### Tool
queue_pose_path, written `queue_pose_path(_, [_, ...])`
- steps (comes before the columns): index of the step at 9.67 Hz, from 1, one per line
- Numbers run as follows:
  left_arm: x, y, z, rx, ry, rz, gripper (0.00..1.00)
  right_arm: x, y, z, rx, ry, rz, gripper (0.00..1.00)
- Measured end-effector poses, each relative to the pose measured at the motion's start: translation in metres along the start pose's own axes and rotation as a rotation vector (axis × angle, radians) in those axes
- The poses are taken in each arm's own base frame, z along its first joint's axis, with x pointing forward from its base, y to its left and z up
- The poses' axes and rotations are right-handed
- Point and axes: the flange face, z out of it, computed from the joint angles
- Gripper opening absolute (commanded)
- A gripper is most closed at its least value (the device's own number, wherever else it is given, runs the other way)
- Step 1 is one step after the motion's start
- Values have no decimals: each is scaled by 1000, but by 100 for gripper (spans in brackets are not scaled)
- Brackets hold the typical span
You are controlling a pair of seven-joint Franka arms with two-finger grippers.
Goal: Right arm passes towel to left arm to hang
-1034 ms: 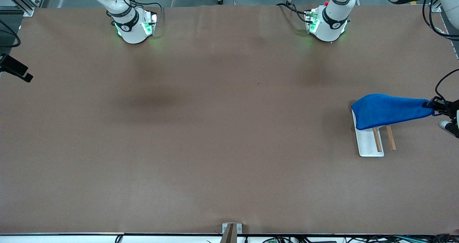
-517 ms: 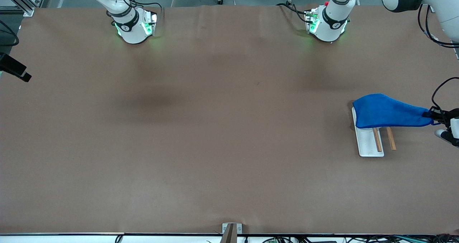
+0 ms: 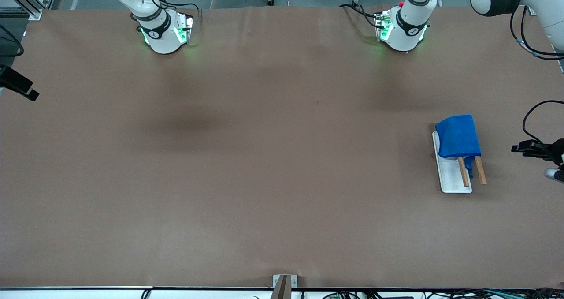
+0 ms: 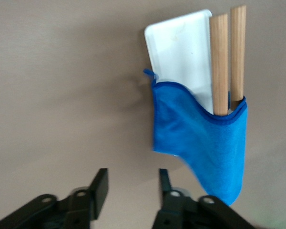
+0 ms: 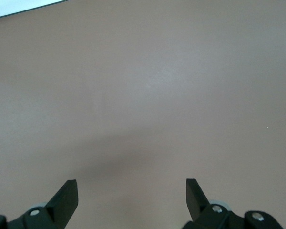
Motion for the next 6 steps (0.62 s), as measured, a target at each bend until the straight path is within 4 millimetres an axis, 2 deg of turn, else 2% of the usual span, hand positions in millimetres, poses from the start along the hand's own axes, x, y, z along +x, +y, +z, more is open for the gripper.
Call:
queue_pose_path(1, [-8, 1, -26, 18, 43, -18, 100, 0, 0, 0, 0, 0, 0, 100])
queue_pose_path(3, [-29, 20, -94, 58, 151, -6, 100, 0, -1, 0, 0, 0, -1, 100])
queue_pose_path(4, [-37, 39, -127, 73, 207, 5, 100, 0, -1, 0, 0, 1, -1, 100])
queue_pose_path(6, [-34, 100, -180, 111, 293, -26, 100, 0, -1, 0, 0, 2, -2, 100])
